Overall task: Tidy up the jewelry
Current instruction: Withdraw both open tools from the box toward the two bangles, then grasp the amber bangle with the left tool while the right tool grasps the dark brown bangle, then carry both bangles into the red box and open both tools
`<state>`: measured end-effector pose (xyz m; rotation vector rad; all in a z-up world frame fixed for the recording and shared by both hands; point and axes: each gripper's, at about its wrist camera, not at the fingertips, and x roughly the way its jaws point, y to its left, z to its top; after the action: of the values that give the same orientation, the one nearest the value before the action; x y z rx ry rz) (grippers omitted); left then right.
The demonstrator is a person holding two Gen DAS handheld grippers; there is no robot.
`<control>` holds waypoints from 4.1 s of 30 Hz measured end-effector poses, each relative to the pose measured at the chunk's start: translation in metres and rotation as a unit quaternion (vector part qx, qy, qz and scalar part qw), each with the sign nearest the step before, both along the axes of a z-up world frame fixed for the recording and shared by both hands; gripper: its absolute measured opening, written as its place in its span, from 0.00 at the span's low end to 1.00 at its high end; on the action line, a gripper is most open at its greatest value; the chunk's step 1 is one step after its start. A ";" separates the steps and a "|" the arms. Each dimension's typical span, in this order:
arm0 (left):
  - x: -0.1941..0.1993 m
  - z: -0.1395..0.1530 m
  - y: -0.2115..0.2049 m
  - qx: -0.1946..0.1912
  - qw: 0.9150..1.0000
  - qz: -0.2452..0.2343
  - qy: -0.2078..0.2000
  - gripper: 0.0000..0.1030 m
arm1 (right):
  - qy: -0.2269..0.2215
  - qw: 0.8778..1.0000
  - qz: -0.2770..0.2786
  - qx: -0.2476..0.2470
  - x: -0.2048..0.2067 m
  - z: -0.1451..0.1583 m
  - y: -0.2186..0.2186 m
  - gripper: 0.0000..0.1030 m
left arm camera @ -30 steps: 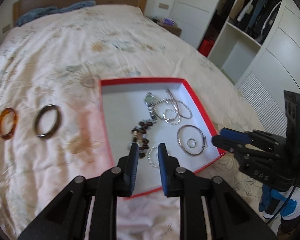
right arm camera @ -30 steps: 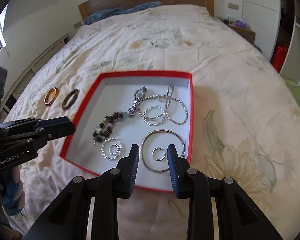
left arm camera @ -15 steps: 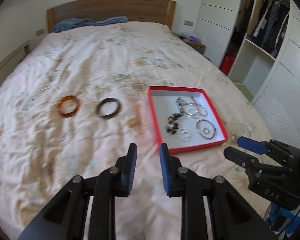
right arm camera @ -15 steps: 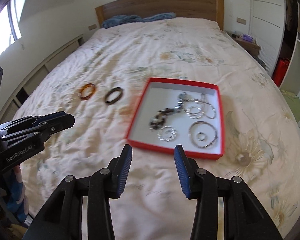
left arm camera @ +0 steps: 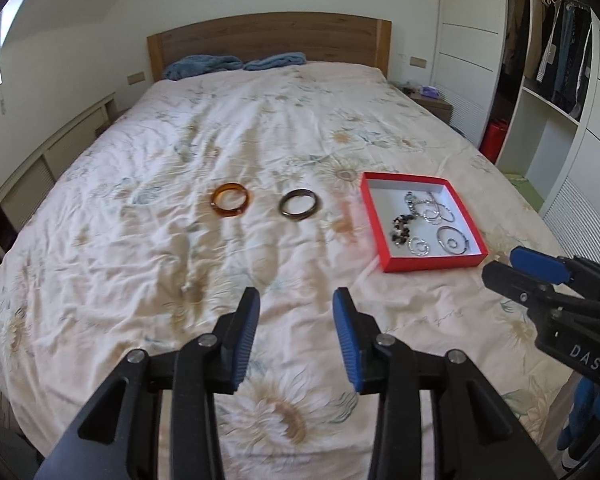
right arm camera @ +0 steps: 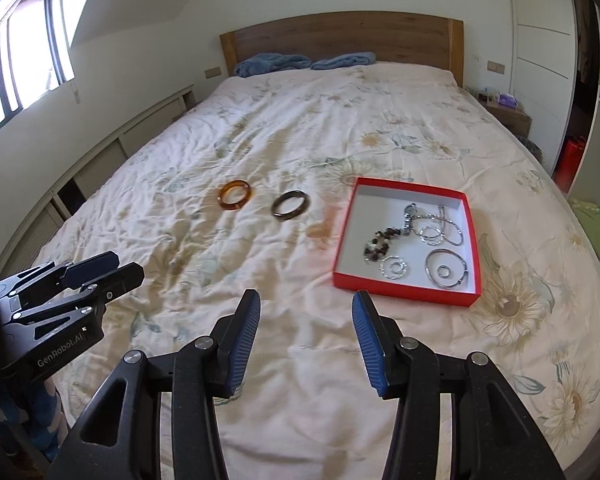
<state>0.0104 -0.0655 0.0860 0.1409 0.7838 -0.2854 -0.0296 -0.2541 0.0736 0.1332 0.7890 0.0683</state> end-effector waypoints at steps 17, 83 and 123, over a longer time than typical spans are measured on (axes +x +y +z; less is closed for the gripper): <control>-0.018 0.008 0.052 -0.012 0.999 0.032 -0.020 0.36 | -0.011 0.999 0.039 -0.023 -0.009 0.012 0.059 0.46; 0.368 -0.193 0.061 0.017 0.990 0.091 0.105 0.10 | 0.169 0.977 0.110 -0.075 0.381 -0.185 0.042 0.09; 0.227 -0.090 -0.117 -0.023 0.995 -0.057 0.078 0.08 | 0.112 0.990 -0.045 -0.071 0.183 -0.096 -0.148 0.08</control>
<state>0.2374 -0.1825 -0.0040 0.1210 0.9245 -0.4254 0.1539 -0.4025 -0.0229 0.0425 1.0081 -0.0898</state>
